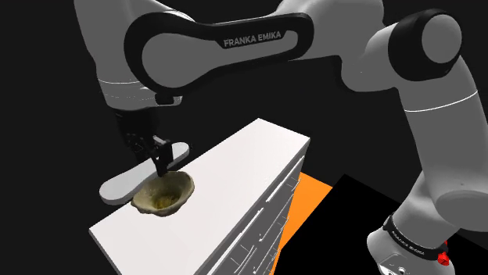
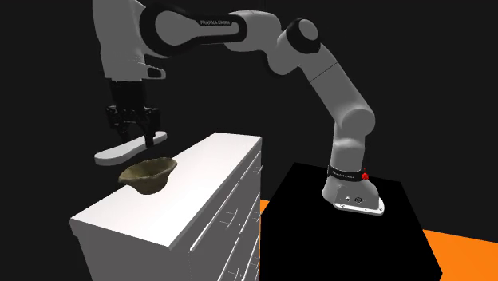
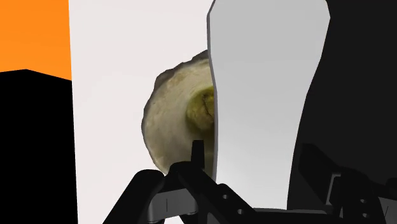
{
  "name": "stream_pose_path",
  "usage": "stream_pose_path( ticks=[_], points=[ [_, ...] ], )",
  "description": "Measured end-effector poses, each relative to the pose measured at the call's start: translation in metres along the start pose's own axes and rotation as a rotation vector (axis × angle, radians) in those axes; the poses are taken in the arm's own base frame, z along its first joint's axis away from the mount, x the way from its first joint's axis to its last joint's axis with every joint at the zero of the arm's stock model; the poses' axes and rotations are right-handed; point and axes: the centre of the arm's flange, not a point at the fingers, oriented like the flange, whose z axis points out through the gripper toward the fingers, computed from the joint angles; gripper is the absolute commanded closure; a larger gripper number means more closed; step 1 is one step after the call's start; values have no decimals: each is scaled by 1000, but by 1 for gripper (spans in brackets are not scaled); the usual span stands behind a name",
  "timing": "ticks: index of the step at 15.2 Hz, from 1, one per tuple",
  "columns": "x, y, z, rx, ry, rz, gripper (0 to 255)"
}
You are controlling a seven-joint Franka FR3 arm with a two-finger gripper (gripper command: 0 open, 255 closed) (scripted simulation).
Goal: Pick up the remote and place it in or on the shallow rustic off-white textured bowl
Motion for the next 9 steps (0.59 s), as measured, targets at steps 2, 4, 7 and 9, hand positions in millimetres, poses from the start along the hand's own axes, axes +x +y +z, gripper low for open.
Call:
stream_pose_path(
  ticks=[2, 4, 7, 9],
  points=[
    [-1, 0, 10, 0, 0, 0, 255],
    [-1, 1, 22, 0, 0, 0, 255],
    [-1, 0, 26, 0, 0, 0, 255],
    [-1, 0, 27, 0, 0, 0, 255]
  ],
)
